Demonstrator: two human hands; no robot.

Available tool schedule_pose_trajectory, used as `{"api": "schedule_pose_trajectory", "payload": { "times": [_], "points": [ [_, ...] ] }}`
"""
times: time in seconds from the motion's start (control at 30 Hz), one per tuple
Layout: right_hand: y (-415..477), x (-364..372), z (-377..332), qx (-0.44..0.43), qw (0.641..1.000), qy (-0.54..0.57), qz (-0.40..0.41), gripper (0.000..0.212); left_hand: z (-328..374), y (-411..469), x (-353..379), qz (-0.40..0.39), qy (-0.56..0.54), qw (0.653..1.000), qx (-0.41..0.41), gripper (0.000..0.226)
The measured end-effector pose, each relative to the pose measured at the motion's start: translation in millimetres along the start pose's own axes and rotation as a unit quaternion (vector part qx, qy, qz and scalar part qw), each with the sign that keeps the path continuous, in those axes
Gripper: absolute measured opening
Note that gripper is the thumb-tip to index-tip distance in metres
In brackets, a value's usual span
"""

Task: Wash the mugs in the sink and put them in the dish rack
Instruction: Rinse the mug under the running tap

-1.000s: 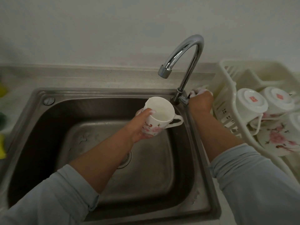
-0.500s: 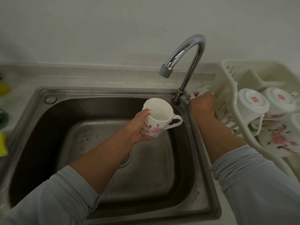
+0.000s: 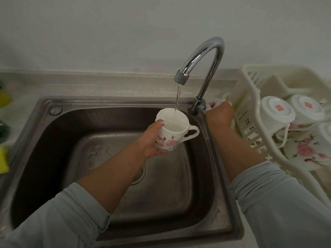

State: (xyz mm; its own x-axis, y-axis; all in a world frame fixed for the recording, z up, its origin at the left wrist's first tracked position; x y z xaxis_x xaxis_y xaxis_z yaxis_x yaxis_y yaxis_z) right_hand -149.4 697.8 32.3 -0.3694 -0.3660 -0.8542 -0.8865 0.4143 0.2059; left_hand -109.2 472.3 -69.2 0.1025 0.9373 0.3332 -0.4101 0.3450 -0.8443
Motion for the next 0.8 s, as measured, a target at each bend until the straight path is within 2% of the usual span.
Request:
{"api": "schedule_pose_trajectory", "payload": {
  "times": [0.1,0.3,0.5,0.67,0.73,0.8],
  "points": [
    [-0.5,-3.3,-2.0,-0.003,1.0,0.008,0.001,0.02,1.1,-0.3,-0.1,-0.003,-0.006,1.0,0.007,0.039],
    [-4.6,2.6,-3.6,-0.017,1.0,-0.003,0.001,0.017,13.0,-1.8,-0.3,0.01,-0.003,0.998,0.061,0.049],
    [-3.5,3.4,-3.1,-0.016,1.0,-0.004,0.0,0.016,13.1,-0.2,-3.7,0.008,0.0,0.998,0.06,0.051],
    [-17.1,-5.8,-11.0,-0.051,0.996,0.016,0.074,0.014,12.8,1.1,-8.0,-0.003,-0.029,0.997,0.075,0.054],
    [-24.3,9.0,-13.9,-0.057,0.996,0.055,0.051,0.018,16.0,3.5,-16.0,0.015,-0.039,0.994,0.1,0.059],
    [-32.1,37.6,-19.2,-0.054,0.992,0.11,-0.037,0.024,22.8,5.0,-29.0,0.071,0.001,0.987,0.147,0.066]
  ]
}}
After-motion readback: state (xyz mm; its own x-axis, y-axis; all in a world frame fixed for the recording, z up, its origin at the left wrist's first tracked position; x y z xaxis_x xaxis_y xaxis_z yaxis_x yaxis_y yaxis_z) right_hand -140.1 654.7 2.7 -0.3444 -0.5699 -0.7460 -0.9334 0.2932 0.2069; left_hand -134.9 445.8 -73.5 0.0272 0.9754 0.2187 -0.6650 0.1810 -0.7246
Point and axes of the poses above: each hand's wrist, its own y-axis towards the middle knuckle, its own x-axis out of the palm, z = x × y, the point moved 10 cm from there along y, towards the middle knuckle, and after that the axes turned 15 degrees about -x, right-handed, at the moved point
